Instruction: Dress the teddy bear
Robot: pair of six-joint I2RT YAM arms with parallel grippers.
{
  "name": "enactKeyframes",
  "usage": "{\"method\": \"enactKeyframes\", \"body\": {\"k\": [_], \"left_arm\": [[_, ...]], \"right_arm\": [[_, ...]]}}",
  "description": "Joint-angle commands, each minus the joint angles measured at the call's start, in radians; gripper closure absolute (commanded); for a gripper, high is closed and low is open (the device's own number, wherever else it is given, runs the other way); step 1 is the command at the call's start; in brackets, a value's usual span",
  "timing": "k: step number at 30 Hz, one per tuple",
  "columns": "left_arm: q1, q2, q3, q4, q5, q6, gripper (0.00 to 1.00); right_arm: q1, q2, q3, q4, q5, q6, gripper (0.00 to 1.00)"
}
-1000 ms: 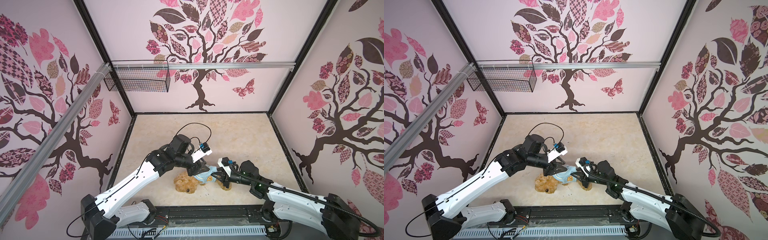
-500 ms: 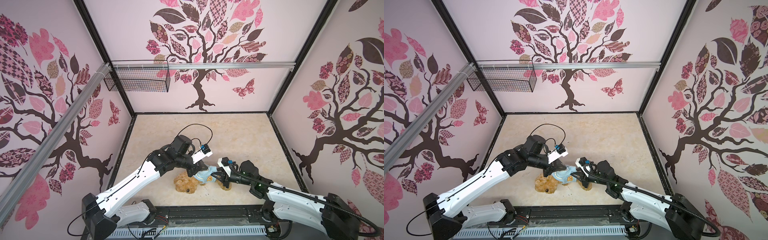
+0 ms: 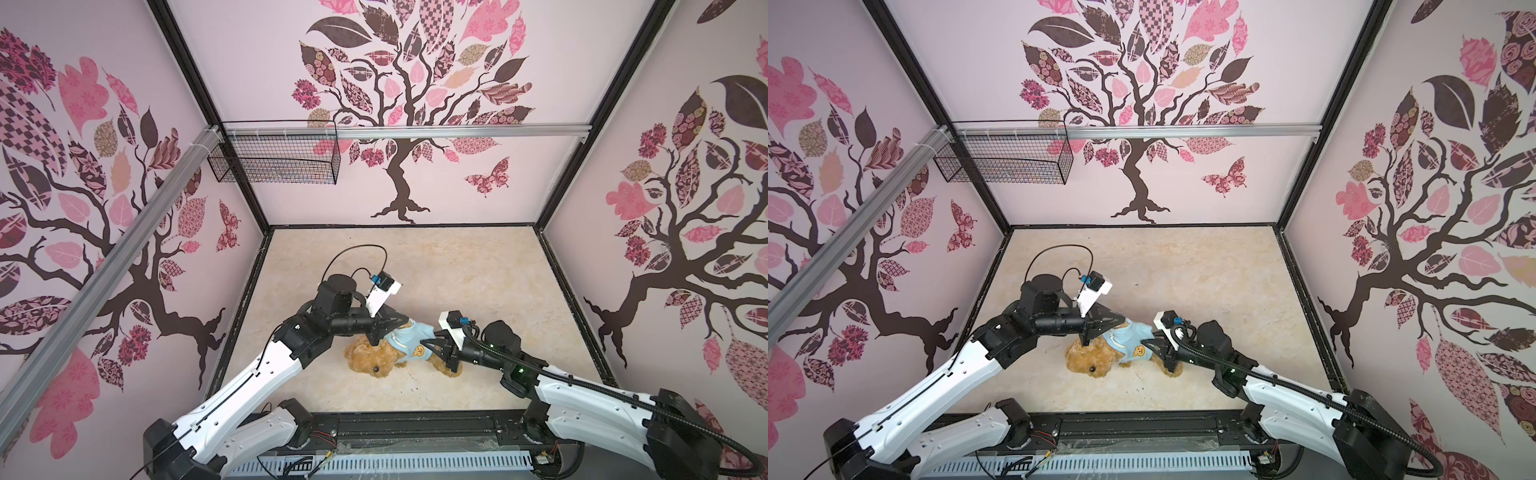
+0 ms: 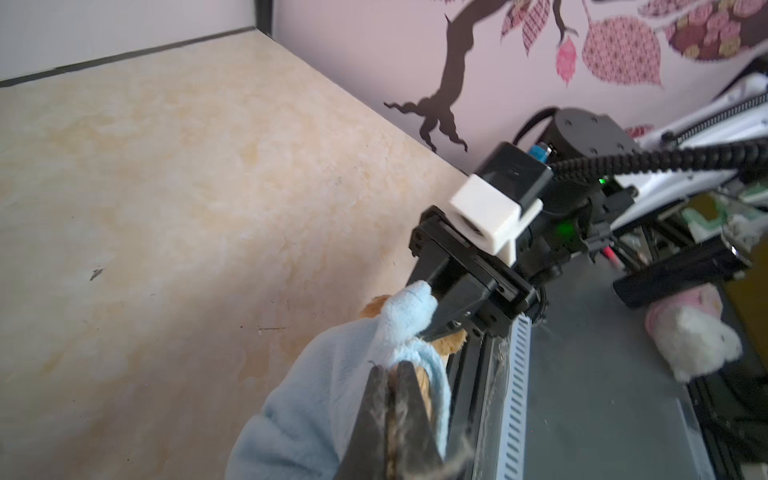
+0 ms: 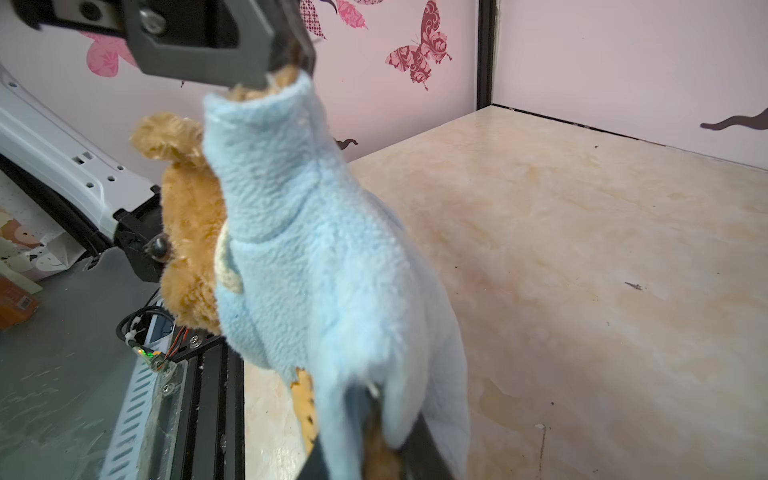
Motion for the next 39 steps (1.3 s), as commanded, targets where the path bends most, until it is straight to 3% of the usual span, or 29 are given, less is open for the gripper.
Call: {"method": "enactKeyframes", "body": {"k": [1, 8, 13, 16, 23, 25, 29, 33, 34, 36, 39], "left_arm": [[0.022, -0.031, -0.045, 0.261, 0.053, -0.173, 1.00], [0.015, -0.021, 0.005, 0.041, 0.048, 0.003, 1.00], [-0.010, -0.006, 0.088, -0.180, -0.046, 0.169, 1.00], [0.020, -0.040, 0.085, -0.135, -0.063, 0.101, 1.00], [0.131, -0.143, -0.082, 0.436, 0.125, -0.348, 1.00], [0.139, -0.139, -0.110, 0.470, 0.146, -0.381, 1.00], [0.140, -0.148, -0.098, 0.279, 0.130, -0.220, 1.00], [0.115, -0.125, -0.031, -0.052, 0.089, 0.104, 1.00], [0.095, -0.114, -0.012, -0.129, 0.054, 0.166, 0.97], [0.044, -0.093, 0.029, -0.251, -0.027, 0.280, 0.80], [0.011, -0.077, 0.076, -0.315, -0.060, 0.339, 0.67]], "right_arm": [[0.001, -0.008, -0.008, -0.009, 0.007, 0.014, 1.00], [0.002, 0.015, 0.006, -0.002, -0.007, 0.015, 1.00], [0.001, 0.012, 0.006, -0.010, -0.004, 0.012, 1.00], [0.001, 0.014, -0.002, -0.016, 0.021, 0.007, 1.00], [0.001, 0.095, 0.005, -0.077, 0.091, 0.058, 1.00], [0.000, 0.118, 0.008, -0.073, 0.094, 0.082, 1.00], [-0.001, 0.142, 0.022, -0.078, 0.105, 0.107, 1.00], [0.000, 0.153, 0.052, -0.095, 0.048, 0.074, 1.00], [-0.001, 0.155, 0.055, -0.088, 0.026, 0.064, 1.00], [0.001, 0.153, 0.062, -0.072, -0.014, 0.040, 1.00], [0.001, 0.152, 0.068, -0.068, -0.039, 0.009, 1.00]]}}
